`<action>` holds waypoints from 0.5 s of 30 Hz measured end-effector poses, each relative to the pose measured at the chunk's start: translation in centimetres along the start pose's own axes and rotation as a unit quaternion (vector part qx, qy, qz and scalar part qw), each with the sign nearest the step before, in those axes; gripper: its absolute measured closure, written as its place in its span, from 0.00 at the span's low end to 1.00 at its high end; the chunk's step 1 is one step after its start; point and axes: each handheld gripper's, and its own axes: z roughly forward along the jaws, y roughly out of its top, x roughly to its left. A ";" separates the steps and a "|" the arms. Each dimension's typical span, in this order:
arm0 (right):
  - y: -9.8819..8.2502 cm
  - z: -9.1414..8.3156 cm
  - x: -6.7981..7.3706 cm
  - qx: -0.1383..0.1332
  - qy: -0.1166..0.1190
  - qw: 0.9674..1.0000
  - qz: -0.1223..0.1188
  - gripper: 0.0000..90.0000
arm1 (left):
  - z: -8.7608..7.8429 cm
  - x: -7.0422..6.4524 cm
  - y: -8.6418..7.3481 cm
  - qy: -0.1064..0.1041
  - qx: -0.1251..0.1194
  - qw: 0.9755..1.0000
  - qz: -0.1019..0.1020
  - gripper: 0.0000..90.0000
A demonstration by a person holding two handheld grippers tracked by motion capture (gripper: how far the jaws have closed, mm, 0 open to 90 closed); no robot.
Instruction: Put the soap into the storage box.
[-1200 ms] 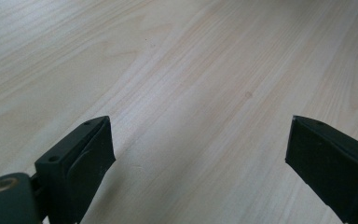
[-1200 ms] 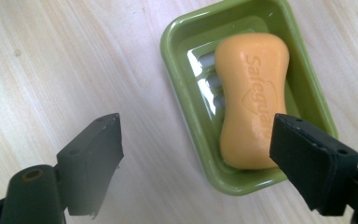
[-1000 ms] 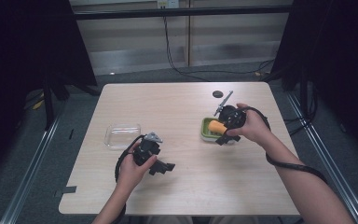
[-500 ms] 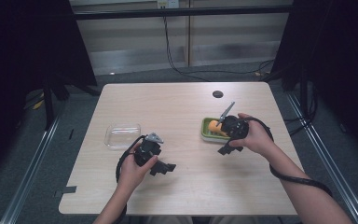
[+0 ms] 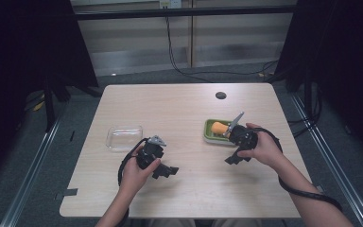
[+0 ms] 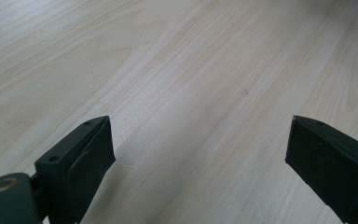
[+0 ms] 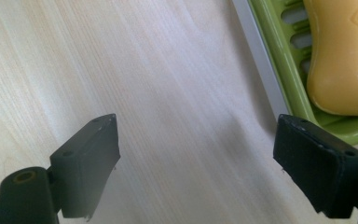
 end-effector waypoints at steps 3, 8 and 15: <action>-0.6 0.1 0.2 0.000 -0.001 1.000 0.004 0.16 | 0.0 0.0 0.0 0.000 0.001 1.000 0.001 0.08; -1.3 0.3 0.8 -0.004 0.004 1.000 0.004 0.15 | 0.2 -0.1 0.0 -0.001 -0.001 1.000 0.000 0.08; -2.2 0.1 1.8 -0.017 0.001 1.000 0.001 0.15 | 0.3 -0.2 0.0 -0.003 0.005 1.000 0.003 0.08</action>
